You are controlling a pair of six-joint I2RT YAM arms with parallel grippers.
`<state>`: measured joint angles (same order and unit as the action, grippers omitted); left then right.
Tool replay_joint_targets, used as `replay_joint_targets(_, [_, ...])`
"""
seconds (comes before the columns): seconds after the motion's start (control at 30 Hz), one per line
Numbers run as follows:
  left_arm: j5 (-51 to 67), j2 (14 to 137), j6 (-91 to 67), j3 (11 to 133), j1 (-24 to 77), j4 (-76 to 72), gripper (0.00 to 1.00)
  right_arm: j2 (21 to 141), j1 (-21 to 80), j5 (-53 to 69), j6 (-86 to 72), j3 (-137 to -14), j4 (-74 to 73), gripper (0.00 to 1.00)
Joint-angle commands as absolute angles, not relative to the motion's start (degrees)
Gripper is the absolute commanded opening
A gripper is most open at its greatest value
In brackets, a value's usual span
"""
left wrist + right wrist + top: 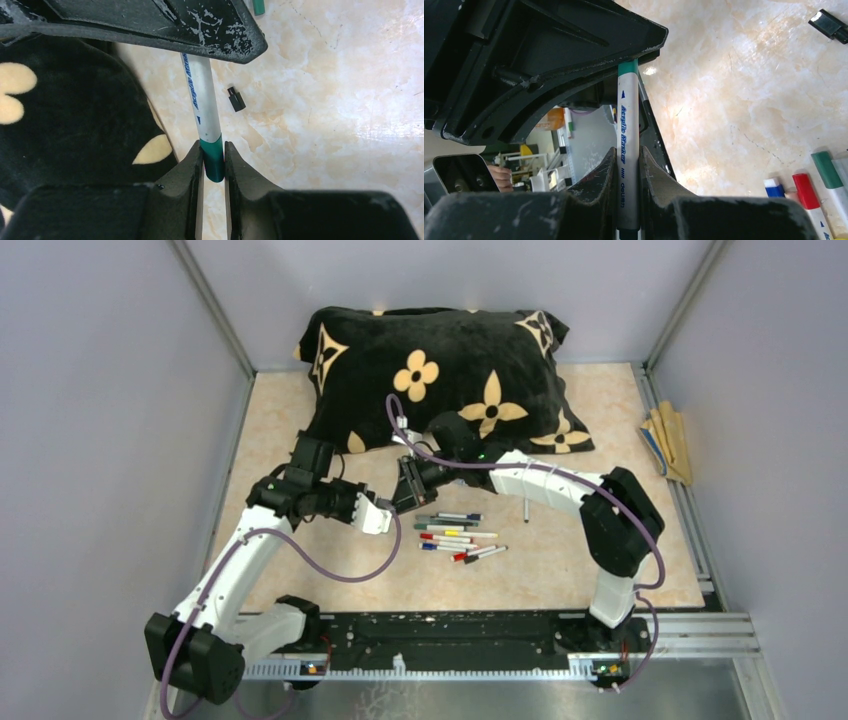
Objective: Open the pen caps
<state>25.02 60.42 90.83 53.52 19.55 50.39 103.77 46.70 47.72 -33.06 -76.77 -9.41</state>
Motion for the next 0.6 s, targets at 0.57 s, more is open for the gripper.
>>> replay_joint_targets(0.57, [27.5, 59.9, 92.0, 53.5, 19.7, 52.5, 0.0, 105.2, 47.8, 48.6, -36.2, -79.3, -0.8, 0.38])
